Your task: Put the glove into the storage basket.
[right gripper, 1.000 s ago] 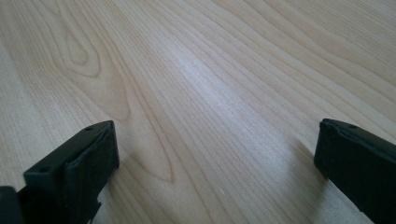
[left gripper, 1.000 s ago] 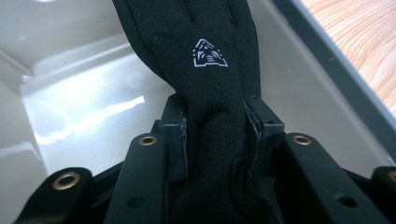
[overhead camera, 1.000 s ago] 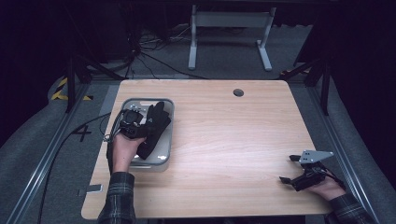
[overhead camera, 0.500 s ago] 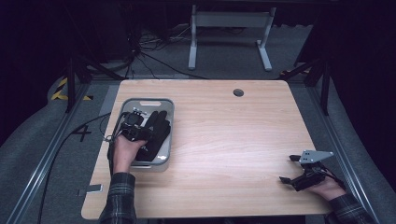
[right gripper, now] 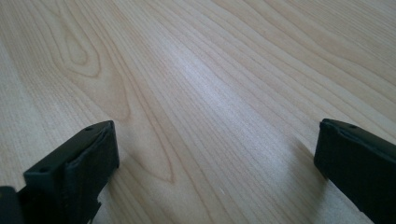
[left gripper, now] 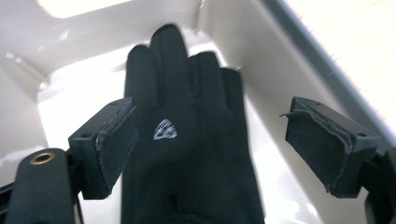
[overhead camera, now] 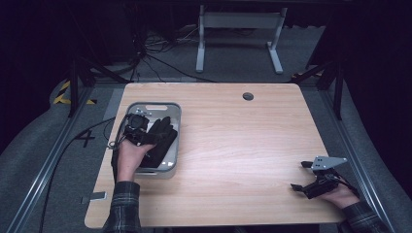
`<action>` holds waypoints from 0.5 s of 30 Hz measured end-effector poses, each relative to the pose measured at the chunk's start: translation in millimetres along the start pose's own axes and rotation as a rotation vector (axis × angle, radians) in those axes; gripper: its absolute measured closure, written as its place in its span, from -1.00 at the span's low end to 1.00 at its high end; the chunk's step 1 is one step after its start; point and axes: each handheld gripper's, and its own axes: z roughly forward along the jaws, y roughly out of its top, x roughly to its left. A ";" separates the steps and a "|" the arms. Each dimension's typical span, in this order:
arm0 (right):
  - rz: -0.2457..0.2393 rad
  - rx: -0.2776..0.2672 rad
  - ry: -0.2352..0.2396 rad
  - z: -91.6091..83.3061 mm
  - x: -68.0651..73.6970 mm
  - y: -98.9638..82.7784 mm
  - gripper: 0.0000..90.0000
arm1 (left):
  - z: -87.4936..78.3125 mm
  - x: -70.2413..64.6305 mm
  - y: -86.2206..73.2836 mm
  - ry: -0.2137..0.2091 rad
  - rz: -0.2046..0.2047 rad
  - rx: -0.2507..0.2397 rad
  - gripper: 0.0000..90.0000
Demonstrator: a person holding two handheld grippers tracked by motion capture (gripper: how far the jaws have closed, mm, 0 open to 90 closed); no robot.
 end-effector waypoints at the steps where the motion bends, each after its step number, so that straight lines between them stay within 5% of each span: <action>1: 0.000 0.000 0.000 0.0 0.0 0.0 -0.99 | -0.8 -3.7 2.7 -0.008 0.002 -0.006 -0.63; 15: 0.000 0.000 0.001 0.0 0.0 0.0 -0.99 | -1.3 -59.2 23.8 -0.110 0.093 -0.069 -0.65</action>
